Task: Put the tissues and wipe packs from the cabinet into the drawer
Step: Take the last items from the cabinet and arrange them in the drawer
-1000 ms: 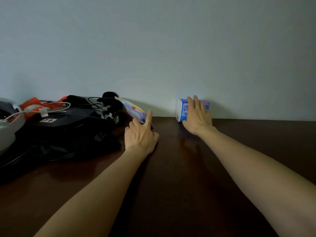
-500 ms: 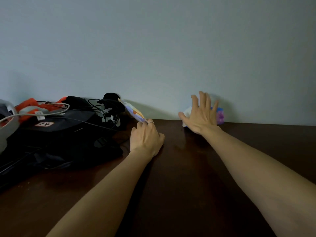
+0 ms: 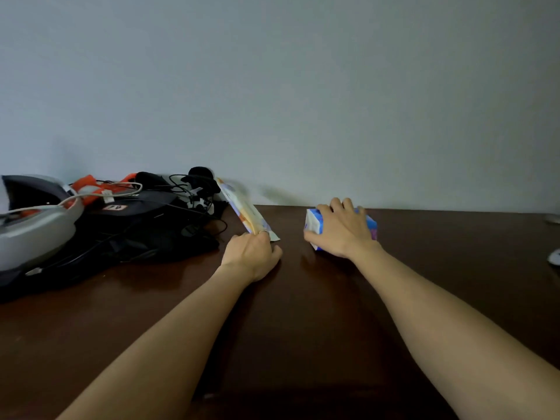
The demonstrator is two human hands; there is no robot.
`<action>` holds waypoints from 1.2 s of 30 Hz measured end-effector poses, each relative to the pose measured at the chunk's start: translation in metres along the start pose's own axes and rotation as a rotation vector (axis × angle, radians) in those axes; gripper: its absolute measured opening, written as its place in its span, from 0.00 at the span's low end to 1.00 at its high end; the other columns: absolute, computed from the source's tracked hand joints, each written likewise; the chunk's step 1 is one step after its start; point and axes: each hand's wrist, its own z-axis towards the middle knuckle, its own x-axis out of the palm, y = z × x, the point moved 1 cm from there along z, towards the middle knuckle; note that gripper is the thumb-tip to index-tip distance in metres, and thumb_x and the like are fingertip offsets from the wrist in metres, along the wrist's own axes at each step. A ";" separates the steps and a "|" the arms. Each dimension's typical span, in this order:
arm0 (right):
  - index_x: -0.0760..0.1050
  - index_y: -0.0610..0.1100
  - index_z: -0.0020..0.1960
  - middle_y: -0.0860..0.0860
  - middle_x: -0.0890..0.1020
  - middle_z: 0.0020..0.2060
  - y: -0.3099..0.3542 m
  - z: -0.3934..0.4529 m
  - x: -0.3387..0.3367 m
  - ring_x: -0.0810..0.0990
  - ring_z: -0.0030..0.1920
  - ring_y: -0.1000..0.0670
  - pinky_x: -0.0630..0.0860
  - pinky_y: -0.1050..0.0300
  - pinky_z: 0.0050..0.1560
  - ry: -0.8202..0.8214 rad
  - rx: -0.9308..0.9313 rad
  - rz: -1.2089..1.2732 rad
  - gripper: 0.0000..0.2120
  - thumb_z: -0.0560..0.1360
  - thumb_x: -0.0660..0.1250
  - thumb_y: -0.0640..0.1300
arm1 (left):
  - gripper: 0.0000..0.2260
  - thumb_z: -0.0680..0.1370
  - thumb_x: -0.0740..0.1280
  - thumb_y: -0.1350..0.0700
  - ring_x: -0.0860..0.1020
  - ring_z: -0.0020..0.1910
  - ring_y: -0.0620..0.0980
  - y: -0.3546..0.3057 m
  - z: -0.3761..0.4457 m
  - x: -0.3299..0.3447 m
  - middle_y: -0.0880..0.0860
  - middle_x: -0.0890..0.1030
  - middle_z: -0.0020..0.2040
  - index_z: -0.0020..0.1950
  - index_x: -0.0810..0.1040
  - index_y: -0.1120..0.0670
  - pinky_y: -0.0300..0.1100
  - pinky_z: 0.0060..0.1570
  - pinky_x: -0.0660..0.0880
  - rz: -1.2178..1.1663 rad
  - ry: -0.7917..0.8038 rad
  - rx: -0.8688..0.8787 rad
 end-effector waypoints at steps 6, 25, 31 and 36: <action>0.68 0.51 0.75 0.48 0.72 0.66 0.020 -0.100 -0.042 0.68 0.66 0.43 0.70 0.41 0.66 -0.038 -0.057 0.088 0.40 0.72 0.58 0.74 | 0.15 0.80 0.56 0.46 0.79 0.43 0.59 -0.026 -0.092 -0.042 0.57 0.83 0.46 0.53 0.77 0.55 0.46 0.41 0.63 -0.019 -0.007 0.039; 0.73 0.45 0.68 0.46 0.79 0.59 0.068 -0.381 -0.070 0.76 0.55 0.42 0.71 0.45 0.54 -0.596 -0.413 0.253 0.38 0.63 0.73 0.61 | 0.14 0.75 0.71 0.44 0.74 0.30 0.41 -0.030 -0.421 -0.078 0.43 0.76 0.32 0.36 0.74 0.51 0.34 0.29 0.69 -0.394 -0.588 -0.103; 0.71 0.47 0.69 0.49 0.81 0.52 0.121 -0.466 0.027 0.81 0.50 0.47 0.78 0.52 0.46 -0.010 -0.485 0.521 0.39 0.65 0.72 0.66 | 0.11 0.74 0.73 0.59 0.79 0.30 0.51 0.011 -0.489 -0.010 0.51 0.79 0.32 0.35 0.74 0.55 0.45 0.27 0.75 -0.297 -0.465 -0.169; 0.67 0.51 0.70 0.50 0.82 0.55 0.132 -0.497 0.112 0.82 0.54 0.48 0.78 0.50 0.49 0.292 -0.144 0.735 0.38 0.66 0.75 0.66 | 0.10 0.73 0.71 0.62 0.76 0.28 0.52 0.025 -0.534 0.041 0.53 0.76 0.29 0.33 0.74 0.57 0.46 0.25 0.73 -0.250 -0.205 0.025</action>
